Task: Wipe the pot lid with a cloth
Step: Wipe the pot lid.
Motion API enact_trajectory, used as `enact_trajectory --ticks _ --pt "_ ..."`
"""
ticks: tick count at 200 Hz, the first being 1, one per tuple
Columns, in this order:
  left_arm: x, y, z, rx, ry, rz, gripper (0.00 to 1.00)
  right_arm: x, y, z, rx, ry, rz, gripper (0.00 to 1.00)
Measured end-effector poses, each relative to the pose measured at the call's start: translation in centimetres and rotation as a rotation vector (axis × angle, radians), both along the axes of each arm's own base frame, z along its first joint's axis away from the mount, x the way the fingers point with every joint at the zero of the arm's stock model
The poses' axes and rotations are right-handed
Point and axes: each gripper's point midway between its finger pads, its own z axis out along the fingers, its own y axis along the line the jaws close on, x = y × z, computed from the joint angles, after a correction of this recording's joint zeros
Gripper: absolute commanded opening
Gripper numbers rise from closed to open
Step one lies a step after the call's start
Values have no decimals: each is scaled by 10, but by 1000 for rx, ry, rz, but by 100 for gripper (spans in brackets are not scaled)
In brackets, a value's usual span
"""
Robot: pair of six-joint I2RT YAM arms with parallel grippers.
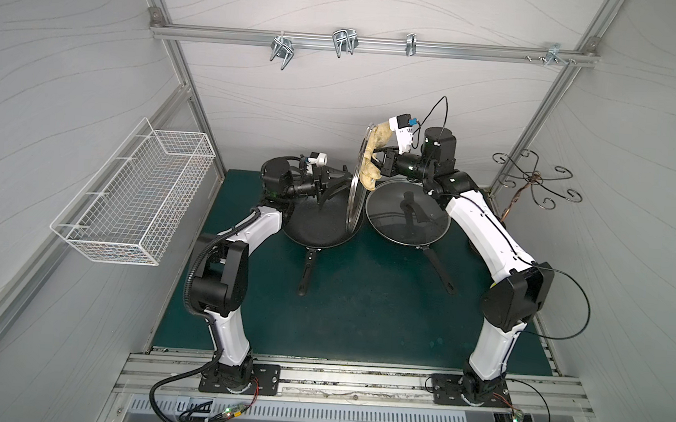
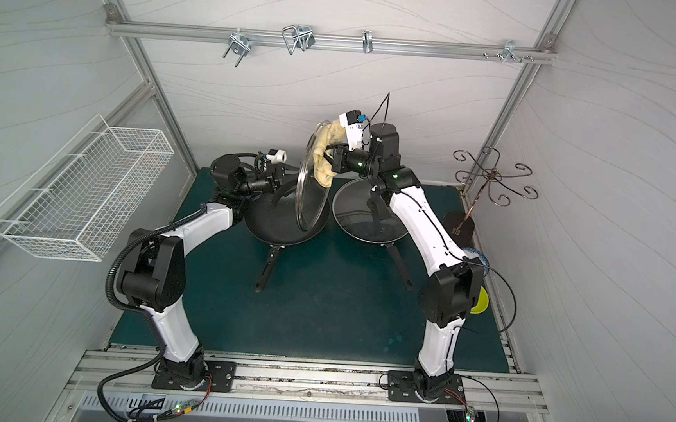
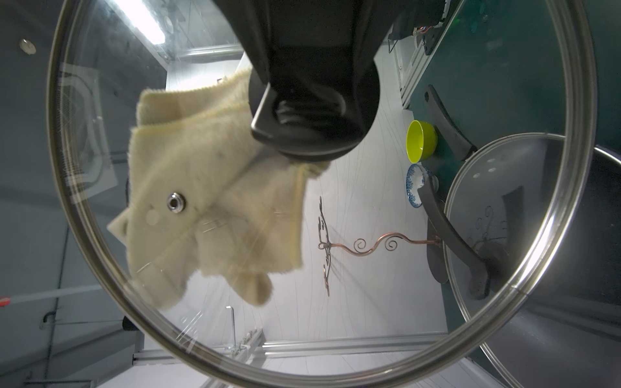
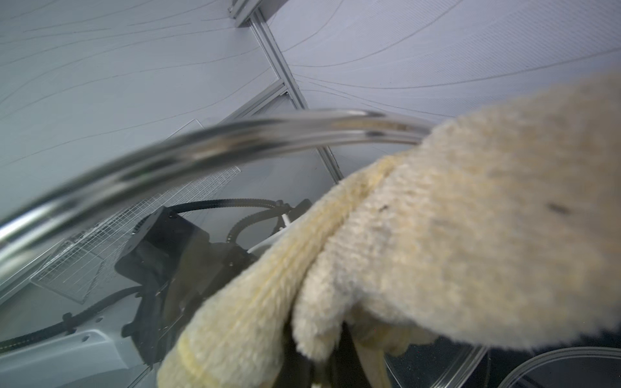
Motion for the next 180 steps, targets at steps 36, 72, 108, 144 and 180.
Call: enact_trajectory --ticks 36,72,108,144,180 --pt "-9 -1 23 -52 -56 -24 0 10 -4 -25 -20 36 -22 0" --pt "-10 1 37 -77 -81 -20 0 11 -3 -60 -48 99 -24 0" --pt "-6 3 42 -86 -88 -3 0 6 -2 -91 -73 155 -4 0" --pt "4 5 38 -100 -66 31 0 -13 6 -110 -102 190 34 0" --pt "18 12 37 -125 -38 93 0 -41 18 -109 -113 189 89 0"
